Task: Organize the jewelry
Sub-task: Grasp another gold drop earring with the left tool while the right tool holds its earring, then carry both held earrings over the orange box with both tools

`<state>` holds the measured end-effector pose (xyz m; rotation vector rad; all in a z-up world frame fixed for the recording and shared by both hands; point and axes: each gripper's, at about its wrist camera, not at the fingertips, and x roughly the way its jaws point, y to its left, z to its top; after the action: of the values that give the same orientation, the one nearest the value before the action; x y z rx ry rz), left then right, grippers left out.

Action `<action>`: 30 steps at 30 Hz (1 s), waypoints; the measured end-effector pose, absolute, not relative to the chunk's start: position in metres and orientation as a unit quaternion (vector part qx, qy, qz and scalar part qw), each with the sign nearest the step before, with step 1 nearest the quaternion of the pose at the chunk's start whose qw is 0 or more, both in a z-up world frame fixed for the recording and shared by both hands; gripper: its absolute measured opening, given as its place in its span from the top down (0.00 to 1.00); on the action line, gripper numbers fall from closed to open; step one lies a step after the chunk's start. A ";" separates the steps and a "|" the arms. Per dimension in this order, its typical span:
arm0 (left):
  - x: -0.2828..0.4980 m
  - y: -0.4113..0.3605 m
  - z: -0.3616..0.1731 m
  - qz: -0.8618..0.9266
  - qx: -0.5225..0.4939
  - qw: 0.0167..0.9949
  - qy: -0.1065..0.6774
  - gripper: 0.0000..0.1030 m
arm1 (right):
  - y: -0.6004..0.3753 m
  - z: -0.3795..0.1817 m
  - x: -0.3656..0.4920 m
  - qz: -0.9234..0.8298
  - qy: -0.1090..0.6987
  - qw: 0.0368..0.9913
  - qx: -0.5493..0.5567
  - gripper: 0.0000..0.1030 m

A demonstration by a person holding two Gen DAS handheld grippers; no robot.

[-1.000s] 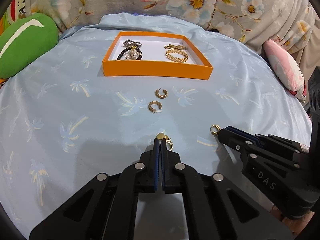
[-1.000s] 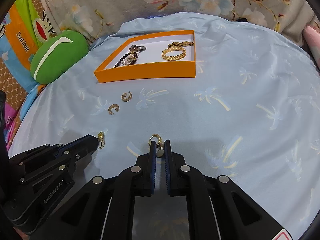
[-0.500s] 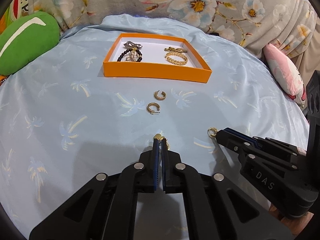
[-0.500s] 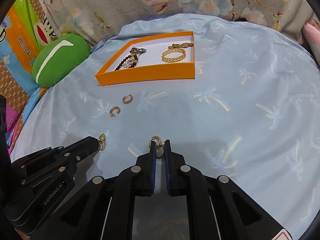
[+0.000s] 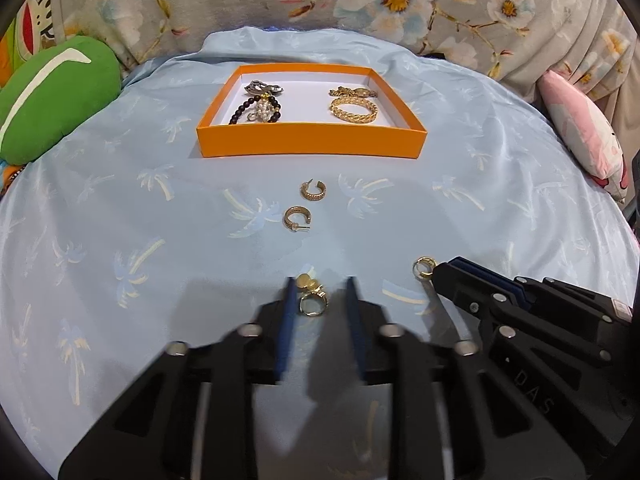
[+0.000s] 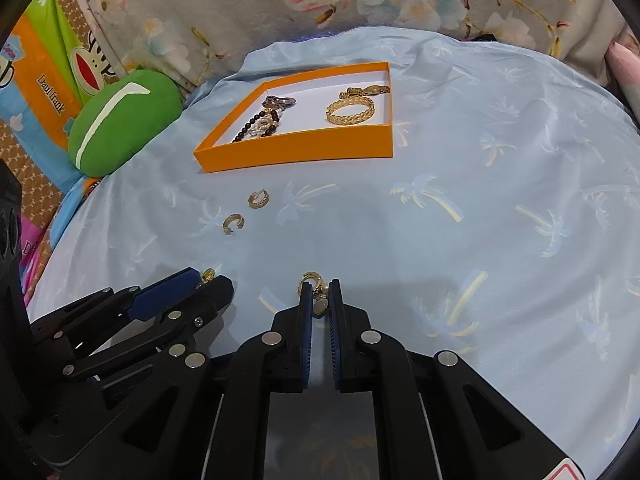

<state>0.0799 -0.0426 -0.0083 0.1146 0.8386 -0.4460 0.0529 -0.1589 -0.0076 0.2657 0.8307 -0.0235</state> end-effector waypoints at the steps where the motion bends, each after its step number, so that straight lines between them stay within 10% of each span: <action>1: 0.080 -0.041 -0.008 -0.216 0.049 0.888 0.404 0.86 | -0.159 -0.008 0.052 -0.011 0.402 0.907 0.129 0.93; 30: 0.174 -0.033 0.077 -0.187 0.024 0.934 0.303 0.86 | -0.181 0.062 0.140 -0.014 0.333 0.939 0.088 0.93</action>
<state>0.1743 -0.0325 0.0768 0.0500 0.6187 -0.3816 0.1398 -0.1813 0.0618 0.1787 0.6790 -0.0288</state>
